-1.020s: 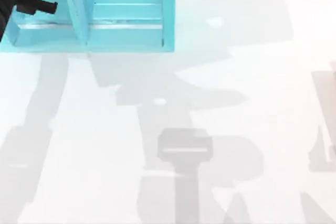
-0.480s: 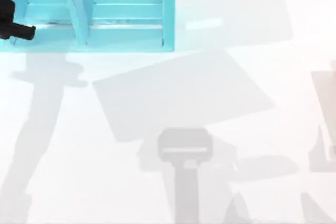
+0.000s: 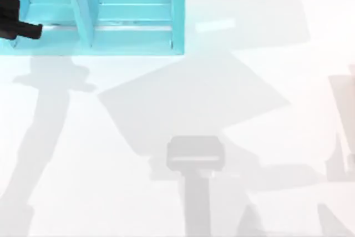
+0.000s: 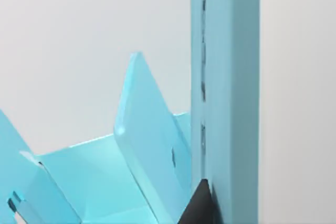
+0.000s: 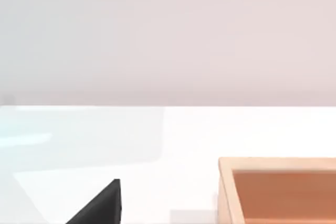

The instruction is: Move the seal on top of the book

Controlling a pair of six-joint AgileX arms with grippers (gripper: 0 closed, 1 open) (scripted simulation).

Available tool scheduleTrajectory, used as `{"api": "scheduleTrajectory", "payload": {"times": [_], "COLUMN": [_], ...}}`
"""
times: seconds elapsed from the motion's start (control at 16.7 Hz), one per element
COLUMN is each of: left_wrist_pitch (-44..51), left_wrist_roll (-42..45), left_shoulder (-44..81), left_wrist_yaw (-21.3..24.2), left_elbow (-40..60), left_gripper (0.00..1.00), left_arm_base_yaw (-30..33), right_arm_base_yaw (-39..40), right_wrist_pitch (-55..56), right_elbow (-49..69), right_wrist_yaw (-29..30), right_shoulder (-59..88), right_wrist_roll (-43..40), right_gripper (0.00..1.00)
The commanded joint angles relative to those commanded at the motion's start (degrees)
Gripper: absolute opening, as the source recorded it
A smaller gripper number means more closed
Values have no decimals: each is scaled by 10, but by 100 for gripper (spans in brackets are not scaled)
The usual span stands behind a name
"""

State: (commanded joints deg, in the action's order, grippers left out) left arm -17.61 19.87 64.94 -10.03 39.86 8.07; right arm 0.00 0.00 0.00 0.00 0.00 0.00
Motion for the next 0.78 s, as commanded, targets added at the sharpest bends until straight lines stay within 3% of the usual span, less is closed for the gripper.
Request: {"api": "scheduleTrajectory", "payload": {"times": [0.36,0.78], "left_wrist_pitch": [32,118], "left_wrist_roll": [-198,-592], "left_shoulder": [53,199], "left_wrist_yaw": [-55,-185], "left_elbow": [56,152], "left_gripper": [0,0], "left_arm_base_yaw": [82,231], "right_arm_base_yaw": [0,0], "right_wrist_pitch": [0,0], "right_elbow": [0,0], "right_wrist_yaw": [0,0], "right_shoulder": [0,0], "right_wrist_roll": [0,0], "right_gripper": [100,100]}}
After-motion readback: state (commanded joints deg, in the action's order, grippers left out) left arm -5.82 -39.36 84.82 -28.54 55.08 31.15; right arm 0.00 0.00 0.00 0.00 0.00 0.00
